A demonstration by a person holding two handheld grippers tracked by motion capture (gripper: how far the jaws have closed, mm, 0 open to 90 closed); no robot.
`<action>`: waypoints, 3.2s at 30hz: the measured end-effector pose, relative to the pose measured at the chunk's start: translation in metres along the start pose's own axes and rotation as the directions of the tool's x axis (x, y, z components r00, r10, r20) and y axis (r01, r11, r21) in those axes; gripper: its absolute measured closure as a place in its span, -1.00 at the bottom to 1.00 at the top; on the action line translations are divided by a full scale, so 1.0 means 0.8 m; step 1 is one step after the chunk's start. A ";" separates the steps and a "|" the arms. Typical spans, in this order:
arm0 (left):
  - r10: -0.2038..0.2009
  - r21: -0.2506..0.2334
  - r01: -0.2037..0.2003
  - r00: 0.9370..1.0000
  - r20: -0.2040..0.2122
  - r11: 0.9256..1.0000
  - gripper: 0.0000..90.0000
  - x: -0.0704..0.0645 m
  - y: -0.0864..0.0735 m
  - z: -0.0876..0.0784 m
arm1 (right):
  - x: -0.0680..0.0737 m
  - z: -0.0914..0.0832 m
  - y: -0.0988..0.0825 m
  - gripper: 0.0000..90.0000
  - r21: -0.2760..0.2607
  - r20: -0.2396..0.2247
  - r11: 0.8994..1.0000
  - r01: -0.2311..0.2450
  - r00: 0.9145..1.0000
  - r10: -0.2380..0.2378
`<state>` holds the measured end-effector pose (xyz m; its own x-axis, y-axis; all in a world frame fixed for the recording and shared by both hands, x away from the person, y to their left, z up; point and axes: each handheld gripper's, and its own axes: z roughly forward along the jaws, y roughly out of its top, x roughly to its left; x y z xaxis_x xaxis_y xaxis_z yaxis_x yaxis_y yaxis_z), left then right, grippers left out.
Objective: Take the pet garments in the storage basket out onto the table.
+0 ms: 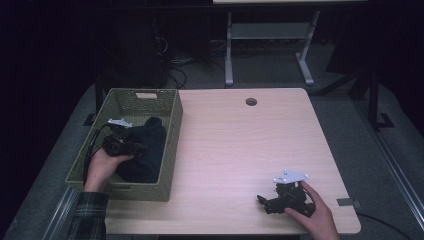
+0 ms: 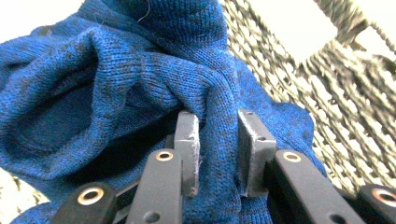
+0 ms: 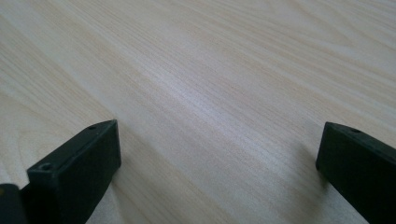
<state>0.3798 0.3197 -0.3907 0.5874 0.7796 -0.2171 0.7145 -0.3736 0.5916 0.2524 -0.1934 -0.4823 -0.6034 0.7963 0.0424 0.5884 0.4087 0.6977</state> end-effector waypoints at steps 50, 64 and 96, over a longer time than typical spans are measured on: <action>0.102 -0.509 -0.052 0.992 0.071 0.859 0.65 -0.054 0.045 -0.109 | 0.000 0.000 0.000 -1.00 0.000 0.000 1.000 -0.001 1.000 0.001; 0.185 -0.528 -0.104 0.977 0.104 0.843 0.65 -0.095 0.075 -0.106 | 0.000 0.000 0.000 -1.00 0.000 -0.001 1.000 -0.003 1.000 0.003; 0.353 -0.499 -0.211 0.912 0.209 0.840 0.65 -0.187 0.134 -0.034 | 0.000 0.000 0.000 -1.00 -0.001 0.001 1.000 0.000 1.000 0.000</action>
<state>0.3586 0.1765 -0.2739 0.8676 0.4736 -0.1513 0.2866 -0.2278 0.9306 0.2524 -0.1934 -0.4822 -0.6032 0.7965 0.0417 0.5875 0.4084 0.6986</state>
